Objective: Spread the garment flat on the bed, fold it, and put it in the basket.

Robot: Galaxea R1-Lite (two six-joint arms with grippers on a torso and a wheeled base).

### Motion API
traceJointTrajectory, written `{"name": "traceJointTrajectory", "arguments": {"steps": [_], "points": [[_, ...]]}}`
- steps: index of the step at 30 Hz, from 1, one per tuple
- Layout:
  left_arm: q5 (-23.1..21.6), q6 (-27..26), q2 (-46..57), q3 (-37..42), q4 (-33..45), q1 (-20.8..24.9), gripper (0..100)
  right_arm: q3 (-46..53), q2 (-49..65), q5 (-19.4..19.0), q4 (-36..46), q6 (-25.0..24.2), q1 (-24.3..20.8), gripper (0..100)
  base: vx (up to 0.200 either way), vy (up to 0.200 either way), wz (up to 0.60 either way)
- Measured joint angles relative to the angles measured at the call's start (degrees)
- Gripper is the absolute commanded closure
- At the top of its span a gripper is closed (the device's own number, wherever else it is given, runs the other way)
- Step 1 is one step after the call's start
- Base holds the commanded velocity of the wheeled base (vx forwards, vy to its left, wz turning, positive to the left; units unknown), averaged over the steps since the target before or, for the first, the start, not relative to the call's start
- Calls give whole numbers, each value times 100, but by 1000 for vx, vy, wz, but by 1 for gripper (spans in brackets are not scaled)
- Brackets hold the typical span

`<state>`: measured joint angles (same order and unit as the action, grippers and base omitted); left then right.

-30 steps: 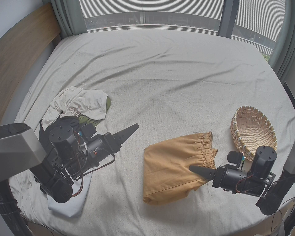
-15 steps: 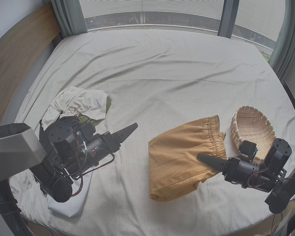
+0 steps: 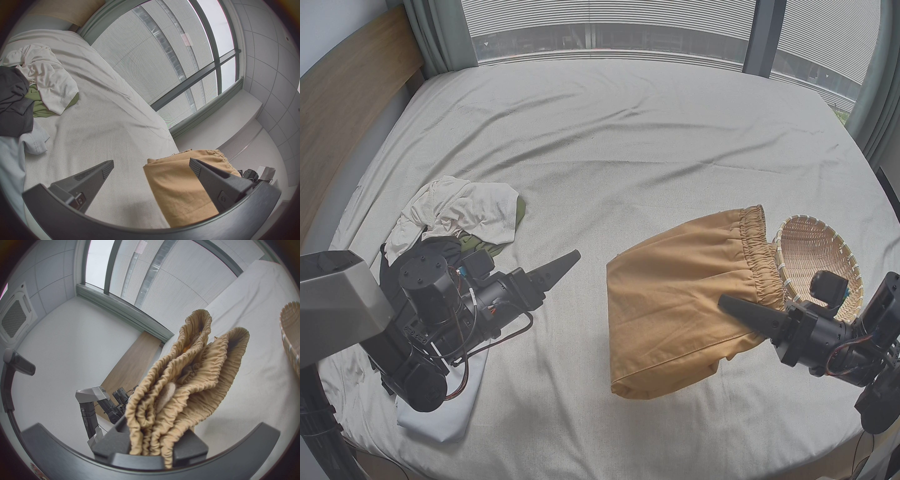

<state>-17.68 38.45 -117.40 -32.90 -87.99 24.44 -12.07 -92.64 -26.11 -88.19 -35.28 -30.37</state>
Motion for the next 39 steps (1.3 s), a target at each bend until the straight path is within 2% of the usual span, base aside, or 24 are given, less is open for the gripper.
{"name": "traceJointTrajectory", "arguments": {"steps": [8,14,18,23,35,39], "points": [[2,2,6,0,-6,0,0,-124,512,20,0,28,29,100,0,0,0],[0,2,17,2,-6,0,0,-304,783,26,2,26,405,100,0,0,0],[0,2,17,0,-6,0,0,-424,844,26,6,39,809,100,0,0,0],[0,-2,13,-2,-11,0,0,-586,822,23,121,272,1554,100,0,0,0],[2,-7,-13,2,-33,2,0,-1193,739,23,1640,1153,3312,100,0,0,0],[0,-7,-22,5,-33,4,0,-1314,746,23,1801,1237,3618,100,0,0,0]]}}
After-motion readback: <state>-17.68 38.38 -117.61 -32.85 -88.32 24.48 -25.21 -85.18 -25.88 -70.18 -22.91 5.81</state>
